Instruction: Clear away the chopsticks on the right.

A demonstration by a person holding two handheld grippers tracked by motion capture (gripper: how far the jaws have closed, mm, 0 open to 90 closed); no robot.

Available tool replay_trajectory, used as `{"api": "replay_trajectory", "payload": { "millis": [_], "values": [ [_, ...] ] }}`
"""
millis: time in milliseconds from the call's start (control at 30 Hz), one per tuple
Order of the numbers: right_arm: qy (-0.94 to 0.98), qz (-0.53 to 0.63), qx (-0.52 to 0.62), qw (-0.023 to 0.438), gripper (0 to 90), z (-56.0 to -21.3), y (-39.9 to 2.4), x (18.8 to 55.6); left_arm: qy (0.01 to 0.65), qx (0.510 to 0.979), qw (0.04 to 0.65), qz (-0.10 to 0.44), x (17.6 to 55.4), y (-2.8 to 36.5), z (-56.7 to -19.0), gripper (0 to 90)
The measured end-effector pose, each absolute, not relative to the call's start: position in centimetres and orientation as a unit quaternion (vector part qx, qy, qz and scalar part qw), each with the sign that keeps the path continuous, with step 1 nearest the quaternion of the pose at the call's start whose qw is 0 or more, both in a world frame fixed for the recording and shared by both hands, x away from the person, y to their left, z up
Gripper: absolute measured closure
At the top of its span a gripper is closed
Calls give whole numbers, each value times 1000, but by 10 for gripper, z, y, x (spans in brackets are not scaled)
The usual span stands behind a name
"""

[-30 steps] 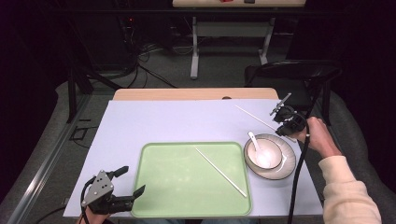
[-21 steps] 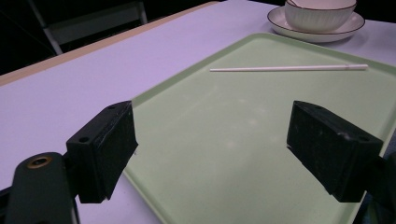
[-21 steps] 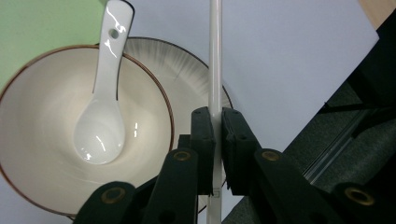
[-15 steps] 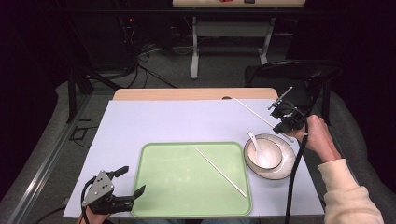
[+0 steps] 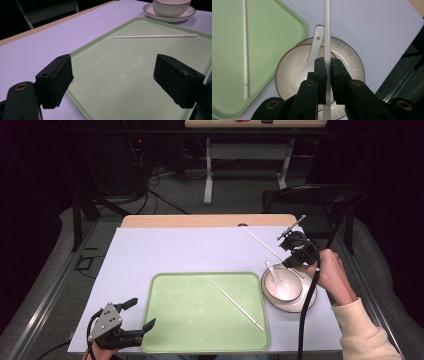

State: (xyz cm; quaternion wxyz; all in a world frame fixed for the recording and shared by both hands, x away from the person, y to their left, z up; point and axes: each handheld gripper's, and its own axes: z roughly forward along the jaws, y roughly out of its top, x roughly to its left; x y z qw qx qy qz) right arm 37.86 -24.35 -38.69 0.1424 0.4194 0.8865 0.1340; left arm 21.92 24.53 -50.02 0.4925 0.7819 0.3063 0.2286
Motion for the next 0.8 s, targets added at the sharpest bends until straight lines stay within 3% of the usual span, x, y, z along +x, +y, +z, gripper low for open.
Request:
{"api": "replay_trajectory", "payload": {
  "millis": [133,167,800],
  "values": [
    [886,130,422,138,839,-391,-236,374,306,782,492,228,219,245,-500,158],
    [895,120,412,122,839,-402,-216,366,306,782,492,228,219,245,-500,158],
    [909,123,387,91,839,-431,-181,356,305,784,491,227,219,244,-500,158]
  ]
}}
